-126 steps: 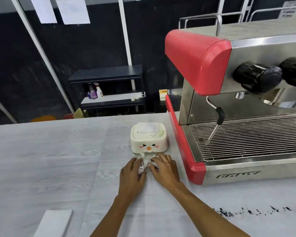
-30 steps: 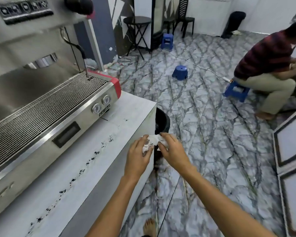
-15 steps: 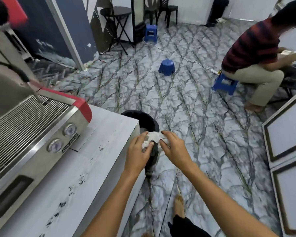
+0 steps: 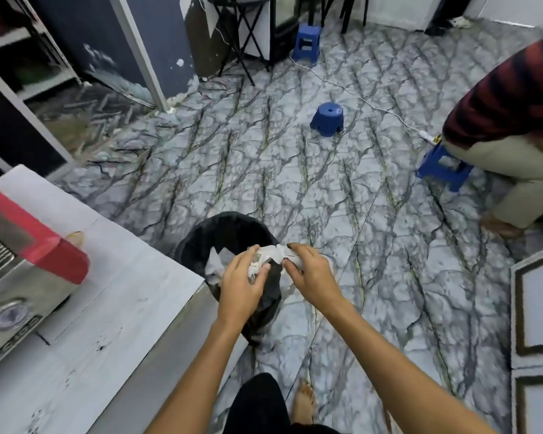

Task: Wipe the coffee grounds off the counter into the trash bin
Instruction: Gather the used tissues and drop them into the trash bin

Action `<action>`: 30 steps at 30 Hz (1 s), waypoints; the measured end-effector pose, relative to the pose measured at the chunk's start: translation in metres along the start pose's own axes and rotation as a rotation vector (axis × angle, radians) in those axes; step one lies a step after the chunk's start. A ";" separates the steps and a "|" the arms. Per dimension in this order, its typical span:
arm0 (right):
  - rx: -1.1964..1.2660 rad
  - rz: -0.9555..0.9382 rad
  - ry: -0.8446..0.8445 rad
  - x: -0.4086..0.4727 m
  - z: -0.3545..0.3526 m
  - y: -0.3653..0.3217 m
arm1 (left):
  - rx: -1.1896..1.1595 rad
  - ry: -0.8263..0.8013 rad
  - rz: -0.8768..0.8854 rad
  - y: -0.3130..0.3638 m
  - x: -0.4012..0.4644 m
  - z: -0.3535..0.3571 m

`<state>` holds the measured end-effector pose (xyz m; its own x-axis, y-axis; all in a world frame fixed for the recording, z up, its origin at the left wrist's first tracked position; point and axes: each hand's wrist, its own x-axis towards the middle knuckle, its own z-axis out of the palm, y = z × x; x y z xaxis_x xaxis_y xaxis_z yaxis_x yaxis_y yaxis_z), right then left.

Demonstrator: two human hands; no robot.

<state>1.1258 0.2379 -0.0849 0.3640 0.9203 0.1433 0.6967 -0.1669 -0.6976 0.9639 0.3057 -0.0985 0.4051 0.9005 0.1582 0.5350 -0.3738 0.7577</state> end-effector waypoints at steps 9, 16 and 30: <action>-0.041 -0.031 -0.197 0.101 0.027 0.043 | -0.026 0.091 -0.257 -0.028 0.071 0.041; -0.055 -0.059 -0.425 0.167 0.077 0.064 | -0.024 0.134 -0.414 -0.064 0.112 0.062; -0.101 -0.097 -0.788 0.240 0.195 0.145 | -0.021 0.167 -0.815 -0.166 0.129 0.139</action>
<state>1.1939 0.5035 -0.2890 -0.2187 0.9053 -0.3640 0.7690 -0.0697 -0.6354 1.0303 0.4529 -0.2923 -0.2194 0.9091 -0.3542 0.5982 0.4122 0.6873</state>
